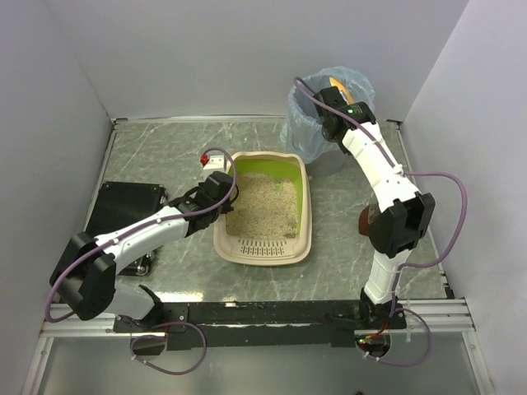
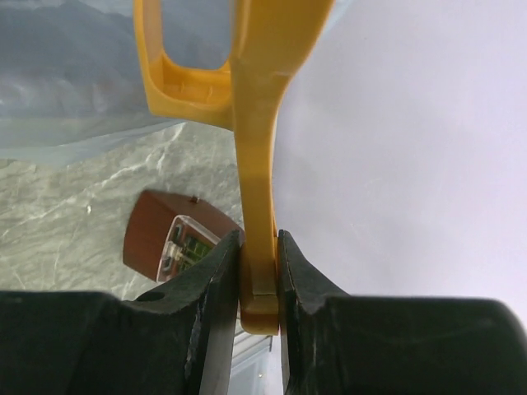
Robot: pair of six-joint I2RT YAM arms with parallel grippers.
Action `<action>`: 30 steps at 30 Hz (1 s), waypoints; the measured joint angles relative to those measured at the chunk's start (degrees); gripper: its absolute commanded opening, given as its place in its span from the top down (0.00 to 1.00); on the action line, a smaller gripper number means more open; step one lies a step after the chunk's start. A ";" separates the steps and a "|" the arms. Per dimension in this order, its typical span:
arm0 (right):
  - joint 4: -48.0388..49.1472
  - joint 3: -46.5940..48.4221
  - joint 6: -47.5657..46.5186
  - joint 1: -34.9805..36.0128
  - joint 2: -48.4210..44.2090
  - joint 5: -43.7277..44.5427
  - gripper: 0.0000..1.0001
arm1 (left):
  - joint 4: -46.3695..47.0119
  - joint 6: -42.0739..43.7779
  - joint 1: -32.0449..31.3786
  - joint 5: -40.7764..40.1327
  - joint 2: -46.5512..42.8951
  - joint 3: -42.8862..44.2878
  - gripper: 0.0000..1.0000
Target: Clean the litter box
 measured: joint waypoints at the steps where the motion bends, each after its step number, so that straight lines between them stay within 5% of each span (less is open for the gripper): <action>1: 0.04 0.42 -0.22 0.00 0.00 0.02 1.00 | 0.00 -0.02 0.00 0.00 0.00 0.00 0.99; 7: 1.38 3.28 -0.35 0.00 -1.36 -3.78 1.00 | 0.04 0.11 0.00 -0.02 0.00 0.00 0.99; 14: 5.42 1.49 2.32 0.00 -13.44 -24.35 1.00 | 4.61 7.19 0.57 1.64 -0.52 -1.62 0.99; 21: 13.66 -17.03 7.13 -0.02 -32.17 -56.72 1.00 | 10.05 16.50 2.38 7.72 -0.52 -2.21 0.99; 25: 15.52 -26.43 10.84 0.04 -34.12 -74.99 1.00 | 12.24 22.47 3.19 11.78 -0.50 -2.36 0.99; 30: 17.31 -40.46 15.41 -0.09 -34.84 -85.09 1.00 | 12.68 31.91 4.07 19.34 2.12 0.57 0.99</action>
